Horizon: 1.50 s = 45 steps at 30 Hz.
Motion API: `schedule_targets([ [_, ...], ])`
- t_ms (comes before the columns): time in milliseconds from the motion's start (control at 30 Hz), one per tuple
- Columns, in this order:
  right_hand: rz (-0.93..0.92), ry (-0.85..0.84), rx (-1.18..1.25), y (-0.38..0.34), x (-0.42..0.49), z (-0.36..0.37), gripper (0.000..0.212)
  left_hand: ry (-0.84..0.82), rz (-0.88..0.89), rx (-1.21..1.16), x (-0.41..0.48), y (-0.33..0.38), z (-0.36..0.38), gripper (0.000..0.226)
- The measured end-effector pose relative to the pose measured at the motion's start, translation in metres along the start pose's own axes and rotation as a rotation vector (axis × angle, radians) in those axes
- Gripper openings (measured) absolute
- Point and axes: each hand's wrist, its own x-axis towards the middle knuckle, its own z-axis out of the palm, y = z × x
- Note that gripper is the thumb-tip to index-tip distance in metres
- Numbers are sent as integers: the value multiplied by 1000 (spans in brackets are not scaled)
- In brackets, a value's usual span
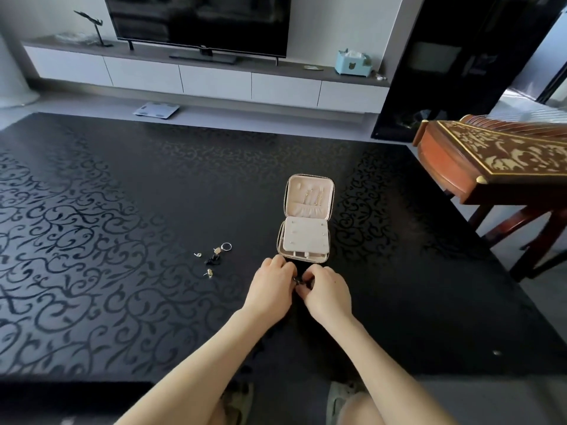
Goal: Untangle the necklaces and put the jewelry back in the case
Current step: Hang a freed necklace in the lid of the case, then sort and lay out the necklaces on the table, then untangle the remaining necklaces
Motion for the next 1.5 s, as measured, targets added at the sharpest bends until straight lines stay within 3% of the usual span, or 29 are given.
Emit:
schedule_targets([
  [133,-59,2,-8,3,-2,0,19,-10,2,-46,-7,-5,-7,11],
  [233,-207,63,-90,7,-5,0,17,-5,-3,-200,-16,-11,-13,5],
  [333,-429,238,-211,11,-7,4,16,-27,-113,-399,-24,-16,-21,12],
  [433,-522,321,-172,10,-10,8,14,-64,-251,-663,-31,-22,-29,10],
  [533,-522,217,100,-3,-16,0,9,-82,-314,-1018,-38,-26,-41,9],
  [633,-232,-74,512,-13,-25,-13,10,-145,-368,-1381,-44,-29,-57,17],
  [700,-83,-241,780,-16,-26,-18,14,-172,-397,-1482,-46,-35,-63,20],
  [800,4,-409,1015,-19,-27,-25,21,-198,-429,-1485,-49,-40,-67,21],
  [933,73,-500,1140,-26,-25,-26,21,-167,-452,-1499,-46,-48,-73,21],
  [1133,90,-501,1195,-33,-23,-27,17,-115,-378,-1267,-52,-53,-74,12],
  [1367,45,-556,1384,-37,-26,-36,10,36,-242,-1188,-60,-50,-90,8],
  [1500,-2,-523,1254,-36,-26,-38,15,86,-176,-1094,-60,-45,-99,10],
])
